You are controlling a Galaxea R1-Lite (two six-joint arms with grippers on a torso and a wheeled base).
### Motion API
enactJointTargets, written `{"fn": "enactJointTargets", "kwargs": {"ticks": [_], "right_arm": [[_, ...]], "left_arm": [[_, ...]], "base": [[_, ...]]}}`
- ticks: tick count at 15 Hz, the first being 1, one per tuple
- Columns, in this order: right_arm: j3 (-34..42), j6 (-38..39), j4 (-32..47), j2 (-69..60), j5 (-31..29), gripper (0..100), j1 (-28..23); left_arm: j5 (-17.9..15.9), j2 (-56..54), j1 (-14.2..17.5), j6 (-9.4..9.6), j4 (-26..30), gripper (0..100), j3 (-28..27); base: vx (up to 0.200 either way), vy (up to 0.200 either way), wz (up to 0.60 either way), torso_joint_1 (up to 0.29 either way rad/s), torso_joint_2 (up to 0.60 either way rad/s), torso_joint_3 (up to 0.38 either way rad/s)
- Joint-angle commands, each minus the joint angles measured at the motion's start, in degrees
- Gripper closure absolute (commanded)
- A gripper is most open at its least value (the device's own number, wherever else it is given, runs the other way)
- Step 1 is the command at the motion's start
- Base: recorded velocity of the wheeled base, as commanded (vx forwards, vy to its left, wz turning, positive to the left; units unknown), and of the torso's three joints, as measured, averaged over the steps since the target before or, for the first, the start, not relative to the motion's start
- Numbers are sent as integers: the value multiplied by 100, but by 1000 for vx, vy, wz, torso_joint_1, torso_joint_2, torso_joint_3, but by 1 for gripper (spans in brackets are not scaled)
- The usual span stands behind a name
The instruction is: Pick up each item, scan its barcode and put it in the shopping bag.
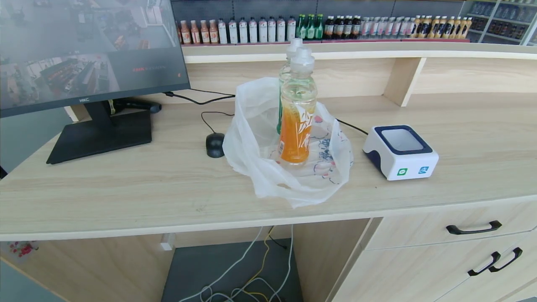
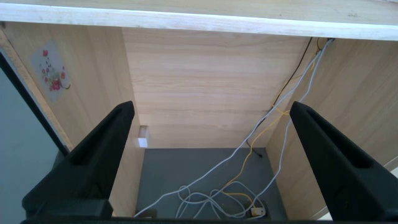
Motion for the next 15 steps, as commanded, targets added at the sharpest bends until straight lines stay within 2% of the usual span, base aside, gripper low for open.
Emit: {"fn": "enactJointTargets", "kwargs": {"ticks": [1, 4, 7, 9, 10, 12, 13, 15], "right_arm": [[52, 82, 547, -951, 73, 0, 12], [52, 724, 583, -854, -217, 0, -111], [35, 583, 591, -591, -463, 0, -190], [26, 557, 591, -485, -727, 0, -814], [26, 548, 591, -450, -753, 0, -1367], [26, 513, 591, -599, -709, 0, -2949], [44, 522, 565, -635, -507, 0, -3178], [70, 443, 547, -845, 213, 0, -2914]], "left_arm": [[9, -2, 1, 0, -1, 0, 0], [0, -2, 1, 0, -1, 0, 0], [9, -2, 1, 0, -1, 0, 0], [0, -2, 1, 0, -1, 0, 0], [0, -2, 1, -9, -1, 0, 0], [0, -2, 1, -9, -1, 0, 0], [0, -2, 1, -9, -1, 0, 0], [0, -2, 1, -18, -1, 0, 0]], "base": [[0, 0, 0, 0, 0, 0], [0, 0, 0, 0, 0, 0], [0, 0, 0, 0, 0, 0], [0, 0, 0, 0, 0, 0], [0, 0, 0, 0, 0, 0], [0, 0, 0, 0, 0, 0], [0, 0, 0, 0, 0, 0], [0, 0, 0, 0, 0, 0]]}}
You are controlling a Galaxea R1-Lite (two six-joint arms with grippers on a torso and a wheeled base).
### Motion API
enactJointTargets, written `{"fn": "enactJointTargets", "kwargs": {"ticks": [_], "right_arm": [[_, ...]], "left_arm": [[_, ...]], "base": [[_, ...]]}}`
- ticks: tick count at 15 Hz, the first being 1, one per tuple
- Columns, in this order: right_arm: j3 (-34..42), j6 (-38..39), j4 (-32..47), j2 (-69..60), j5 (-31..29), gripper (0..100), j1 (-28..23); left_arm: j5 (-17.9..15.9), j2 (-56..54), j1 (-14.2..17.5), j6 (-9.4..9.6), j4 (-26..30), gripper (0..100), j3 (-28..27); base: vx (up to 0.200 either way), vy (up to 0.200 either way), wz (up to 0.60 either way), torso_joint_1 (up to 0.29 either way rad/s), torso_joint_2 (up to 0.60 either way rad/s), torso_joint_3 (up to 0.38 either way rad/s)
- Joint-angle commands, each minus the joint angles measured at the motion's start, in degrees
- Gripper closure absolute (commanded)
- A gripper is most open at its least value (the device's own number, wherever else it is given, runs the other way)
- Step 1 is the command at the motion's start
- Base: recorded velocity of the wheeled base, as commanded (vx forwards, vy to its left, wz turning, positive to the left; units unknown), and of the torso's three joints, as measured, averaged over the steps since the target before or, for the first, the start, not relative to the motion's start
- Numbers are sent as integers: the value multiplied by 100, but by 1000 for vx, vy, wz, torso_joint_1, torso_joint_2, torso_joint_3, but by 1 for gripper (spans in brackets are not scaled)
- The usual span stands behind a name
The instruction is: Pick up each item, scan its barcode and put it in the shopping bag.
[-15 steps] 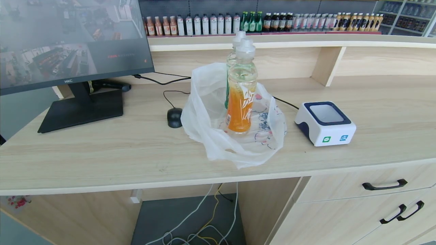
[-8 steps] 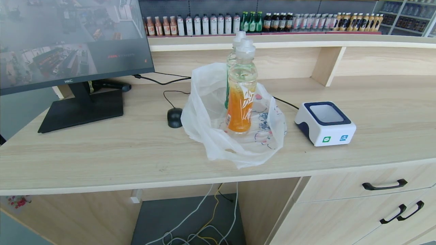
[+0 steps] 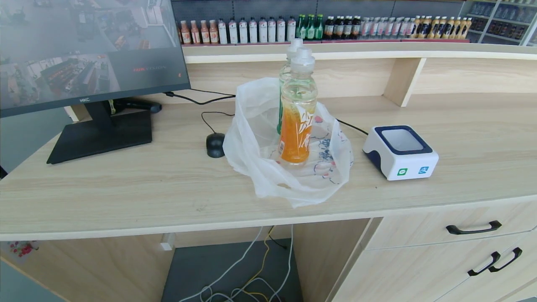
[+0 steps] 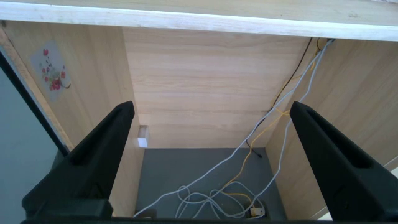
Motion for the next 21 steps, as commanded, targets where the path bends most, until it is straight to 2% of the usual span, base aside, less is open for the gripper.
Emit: {"fn": "enactJointTargets", "kwargs": {"ticks": [1, 2, 7, 19, 21], "right_arm": [[47, -70, -25, -265, 793, 0, 104], [179, -131, -33, -414, 1083, 0, 69], [170, 62, -25, -432, 1013, 0, 69], [170, -17, -25, -432, 1013, 0, 60], [170, -17, -25, -432, 1013, 0, 60]], "left_arm": [[0, -2, 1, -2, -1, 0, 0], [0, -2, 1, -2, -1, 0, 0], [0, -2, 1, -2, -1, 0, 0], [0, -2, 1, 7, -1, 0, 0], [9, -2, 1, -11, -1, 0, 0]], "base": [[0, 0, 0, 0, 0, 0], [0, 0, 0, 0, 0, 0], [0, 0, 0, 0, 0, 0], [0, 0, 0, 0, 0, 0], [0, -200, 0, 0, 2, 5]]}}
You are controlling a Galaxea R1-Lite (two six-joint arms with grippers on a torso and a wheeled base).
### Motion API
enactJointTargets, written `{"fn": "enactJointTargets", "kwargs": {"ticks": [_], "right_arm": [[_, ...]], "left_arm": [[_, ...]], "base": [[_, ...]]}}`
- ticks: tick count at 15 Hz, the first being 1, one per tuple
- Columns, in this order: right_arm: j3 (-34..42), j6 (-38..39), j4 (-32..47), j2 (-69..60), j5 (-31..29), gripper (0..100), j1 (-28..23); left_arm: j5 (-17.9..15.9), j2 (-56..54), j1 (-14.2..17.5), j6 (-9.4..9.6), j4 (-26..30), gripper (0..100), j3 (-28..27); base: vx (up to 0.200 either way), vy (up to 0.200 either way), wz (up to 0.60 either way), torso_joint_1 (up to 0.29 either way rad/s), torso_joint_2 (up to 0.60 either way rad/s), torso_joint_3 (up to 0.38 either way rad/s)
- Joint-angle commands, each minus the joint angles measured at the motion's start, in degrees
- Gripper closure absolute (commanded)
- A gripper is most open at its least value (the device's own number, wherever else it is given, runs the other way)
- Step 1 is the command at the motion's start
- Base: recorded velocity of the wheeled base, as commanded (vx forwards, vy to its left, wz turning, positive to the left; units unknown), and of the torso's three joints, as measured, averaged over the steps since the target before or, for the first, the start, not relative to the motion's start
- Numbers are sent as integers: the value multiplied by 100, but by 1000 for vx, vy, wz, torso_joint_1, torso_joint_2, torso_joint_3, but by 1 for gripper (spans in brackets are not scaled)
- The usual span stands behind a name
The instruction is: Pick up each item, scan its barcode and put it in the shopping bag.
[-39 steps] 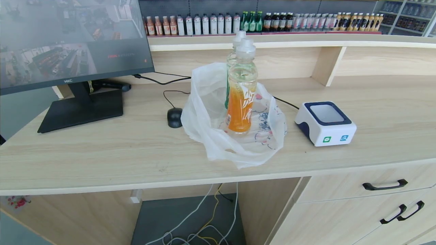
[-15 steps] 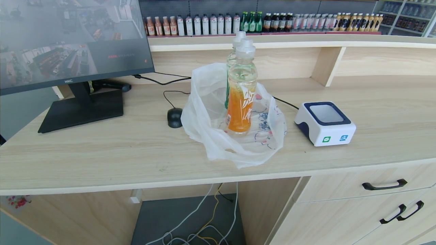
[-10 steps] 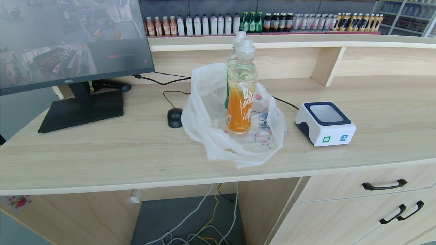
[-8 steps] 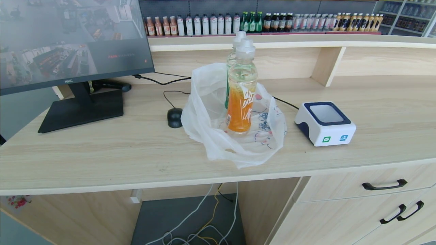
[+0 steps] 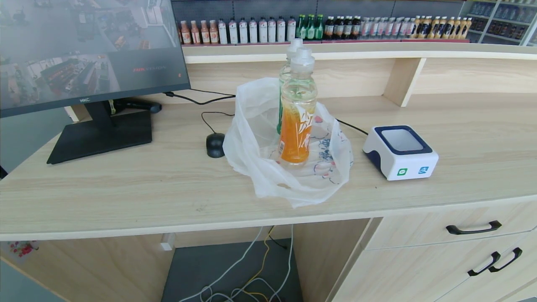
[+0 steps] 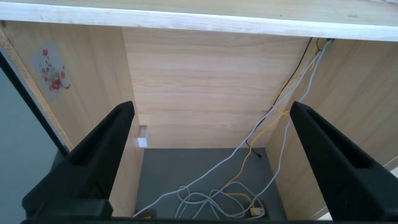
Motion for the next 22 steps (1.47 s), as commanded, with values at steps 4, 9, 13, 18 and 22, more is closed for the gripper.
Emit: {"fn": "enactJointTargets", "kwargs": {"ticks": [4, 9, 13, 18, 22], "right_arm": [[1, -1, -1, 7, 1, 0, 2], [1, 43, -1, 7, -8, 0, 2], [1, 43, -1, 7, -8, 0, 2], [1, 104, -1, 7, -8, 0, 2], [1, 104, -1, 7, -16, 0, 2]], "left_arm": [[6, -2, 1, -18, -1, 0, 0], [6, -2, 1, -35, -1, 0, 0], [6, -2, 1, -35, -1, 0, 0], [6, -2, 1, -26, -1, 0, 0], [-2, -2, 1, -35, -1, 0, 0]], "base": [[0, -200, 0, 8, 1, 2], [0, -200, 0, 0, 0, 2], [0, -200, 0, -2, 4, 4], [0, -200, 0, 3, 0, 2], [0, -200, 0, 2, 4, 4]]}}
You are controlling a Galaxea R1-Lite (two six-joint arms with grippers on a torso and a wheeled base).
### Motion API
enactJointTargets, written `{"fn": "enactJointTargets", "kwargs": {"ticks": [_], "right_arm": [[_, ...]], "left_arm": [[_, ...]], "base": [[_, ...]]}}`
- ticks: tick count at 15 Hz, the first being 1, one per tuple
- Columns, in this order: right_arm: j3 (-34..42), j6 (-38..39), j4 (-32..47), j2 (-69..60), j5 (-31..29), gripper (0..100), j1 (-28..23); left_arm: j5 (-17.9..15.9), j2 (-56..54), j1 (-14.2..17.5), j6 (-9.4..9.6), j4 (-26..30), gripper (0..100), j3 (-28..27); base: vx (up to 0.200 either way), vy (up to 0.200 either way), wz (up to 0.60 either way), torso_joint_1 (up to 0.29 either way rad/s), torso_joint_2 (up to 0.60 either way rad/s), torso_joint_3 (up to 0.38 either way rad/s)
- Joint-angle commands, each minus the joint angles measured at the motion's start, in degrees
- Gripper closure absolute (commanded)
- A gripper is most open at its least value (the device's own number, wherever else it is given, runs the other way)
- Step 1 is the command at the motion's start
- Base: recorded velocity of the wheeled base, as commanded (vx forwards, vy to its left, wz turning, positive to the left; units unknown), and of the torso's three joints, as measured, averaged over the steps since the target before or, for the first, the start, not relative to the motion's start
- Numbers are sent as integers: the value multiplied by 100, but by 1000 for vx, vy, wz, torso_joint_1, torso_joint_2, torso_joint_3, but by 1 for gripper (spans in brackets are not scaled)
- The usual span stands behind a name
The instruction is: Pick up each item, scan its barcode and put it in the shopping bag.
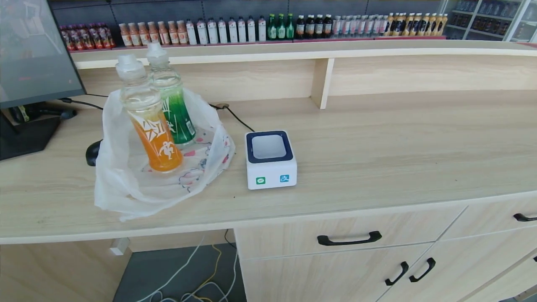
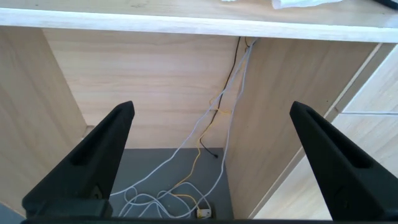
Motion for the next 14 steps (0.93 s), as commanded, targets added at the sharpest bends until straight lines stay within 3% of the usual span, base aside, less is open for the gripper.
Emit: {"fn": "enactJointTargets", "kwargs": {"ticks": [1, 2, 14], "right_arm": [[1, -5, -6, 7, 4, 0, 2], [1, -5, -6, 7, 4, 0, 2], [1, 3, -6, 7, 4, 0, 2]], "left_arm": [[4, -2, 4, 0, 1, 0, 0], [4, -2, -5, 0, 1, 0, 0], [4, -2, -5, 18, 1, 0, 0]], "base": [[0, -200, 0, 2, 2, 2], [0, -200, 0, 7, 12, 2], [0, 0, 0, 0, 0, 0]]}}
